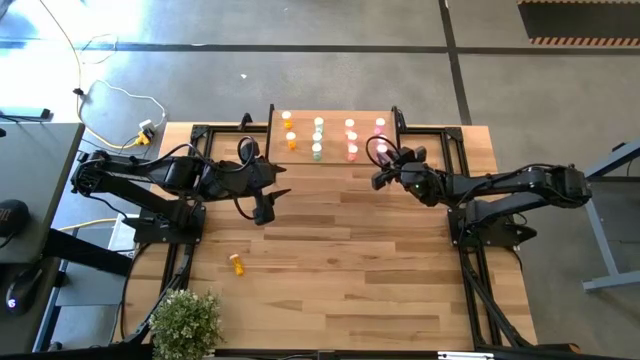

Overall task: Pick and place medicine bottles onto shelf by color
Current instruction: Put the purple pill bottle on the shelf aligned with the purple pill bottles

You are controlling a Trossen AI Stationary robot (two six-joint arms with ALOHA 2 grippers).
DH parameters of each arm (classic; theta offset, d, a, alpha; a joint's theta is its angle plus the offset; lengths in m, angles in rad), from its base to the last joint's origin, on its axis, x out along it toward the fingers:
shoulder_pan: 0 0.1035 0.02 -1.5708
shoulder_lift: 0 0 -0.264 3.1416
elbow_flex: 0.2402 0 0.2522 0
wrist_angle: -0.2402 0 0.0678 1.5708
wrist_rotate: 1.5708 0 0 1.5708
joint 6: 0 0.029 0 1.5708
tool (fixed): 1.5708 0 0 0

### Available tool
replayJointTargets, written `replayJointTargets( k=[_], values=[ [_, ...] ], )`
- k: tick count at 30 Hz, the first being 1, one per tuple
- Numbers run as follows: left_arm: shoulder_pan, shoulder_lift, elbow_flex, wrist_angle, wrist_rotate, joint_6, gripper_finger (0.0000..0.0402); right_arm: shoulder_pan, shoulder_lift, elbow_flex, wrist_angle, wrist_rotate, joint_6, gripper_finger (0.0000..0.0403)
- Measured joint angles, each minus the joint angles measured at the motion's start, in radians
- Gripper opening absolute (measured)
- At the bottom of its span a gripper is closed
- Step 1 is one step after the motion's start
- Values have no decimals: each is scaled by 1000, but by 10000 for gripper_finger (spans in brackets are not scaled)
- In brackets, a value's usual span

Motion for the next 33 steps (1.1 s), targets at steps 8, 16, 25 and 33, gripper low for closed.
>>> replayJointTargets(
  k=[8,16,25,33],
  values=[
    [0,0,0,0,0,0,229,0,0,0,-3,7,4,119],
    [0,0,0,0,0,0,229,3,-2,0,-3,6,8,119],
    [0,0,0,0,3,0,229,8,-35,0,-44,4,26,119],
    [0,0,0,6,3,0,229,42,-45,0,-86,-1,58,119]
  ],
)
